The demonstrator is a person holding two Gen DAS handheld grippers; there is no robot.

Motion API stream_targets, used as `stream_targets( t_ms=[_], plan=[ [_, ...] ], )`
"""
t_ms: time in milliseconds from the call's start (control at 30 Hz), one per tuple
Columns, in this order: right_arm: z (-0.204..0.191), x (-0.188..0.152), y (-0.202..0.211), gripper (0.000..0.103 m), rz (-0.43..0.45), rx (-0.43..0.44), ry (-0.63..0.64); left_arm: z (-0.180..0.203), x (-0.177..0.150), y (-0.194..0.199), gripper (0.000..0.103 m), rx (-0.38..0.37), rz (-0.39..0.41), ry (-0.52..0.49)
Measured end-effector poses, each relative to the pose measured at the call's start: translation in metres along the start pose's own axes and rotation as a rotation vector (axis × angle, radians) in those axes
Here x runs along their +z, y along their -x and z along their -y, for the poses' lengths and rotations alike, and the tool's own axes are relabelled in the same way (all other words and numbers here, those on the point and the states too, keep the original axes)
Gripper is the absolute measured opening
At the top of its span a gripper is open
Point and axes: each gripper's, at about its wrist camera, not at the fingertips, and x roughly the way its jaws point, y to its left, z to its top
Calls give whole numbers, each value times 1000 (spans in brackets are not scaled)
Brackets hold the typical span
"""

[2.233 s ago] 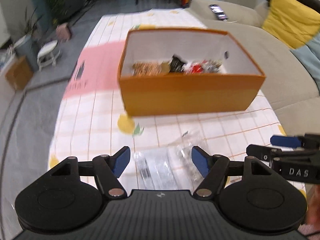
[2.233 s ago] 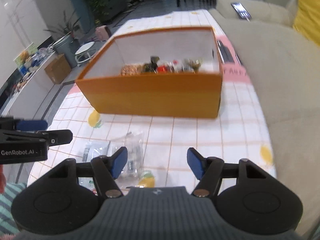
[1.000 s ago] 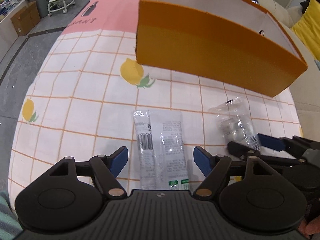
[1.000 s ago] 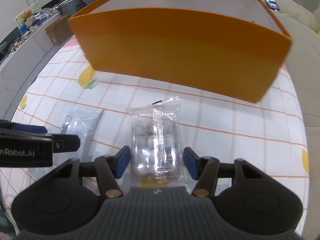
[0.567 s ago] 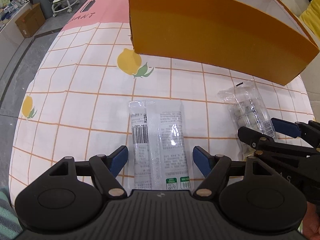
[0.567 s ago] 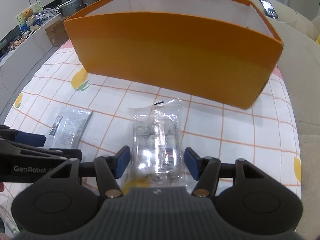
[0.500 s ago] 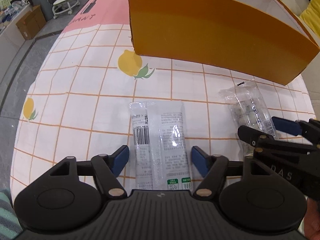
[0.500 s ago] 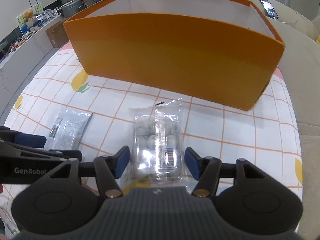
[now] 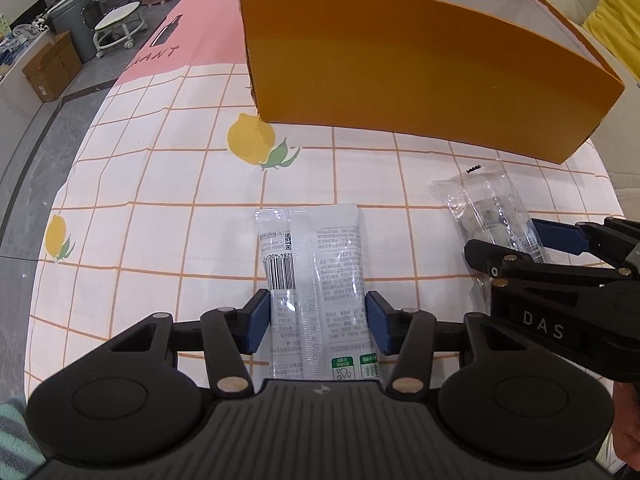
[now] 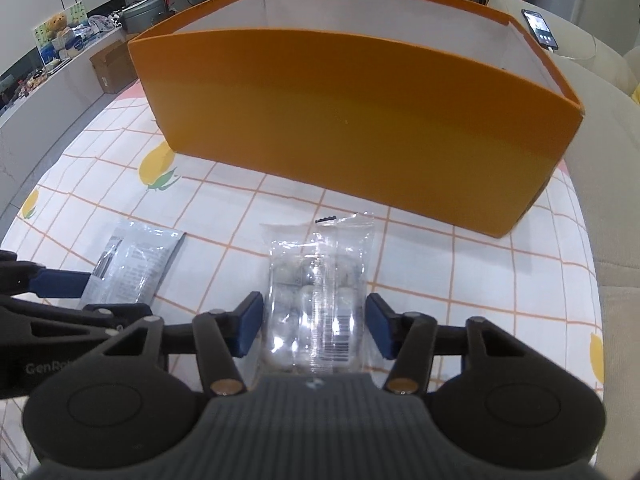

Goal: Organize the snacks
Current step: 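Grasp the white strip packet with the left tool while the right tool grasps the clear ball bag, then carry both packets into the orange box and open both tools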

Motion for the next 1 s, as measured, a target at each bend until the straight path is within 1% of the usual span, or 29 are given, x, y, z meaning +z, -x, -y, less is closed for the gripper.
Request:
stream_targets(
  t_ms=[133,233,367,600,700,800,867,1000],
  plan=[
    [0,-2,5,51,-11,2,-12,-2,-2,2,56,-11,5,4],
    [2,-5,9,50,-25,7,-32,-3,-5,6,55,-33,8,12],
    [4,-9,19,49,-36,17,-44,-1,-7,20,55,-46,35,8],
    [9,-11,51,49,-21,36,-70,-1,-5,48,54,-83,66,23],
    [12,-11,64,49,-31,36,-76,3,-2,61,54,-100,69,11],
    [17,-8,73,49,-60,39,-89,9,5,71,54,-132,57,-10],
    [22,-5,80,49,-64,49,-105,16,12,77,54,-143,52,-36],
    [29,7,98,49,-47,42,-91,31,30,93,54,-145,79,-107]
  ],
)
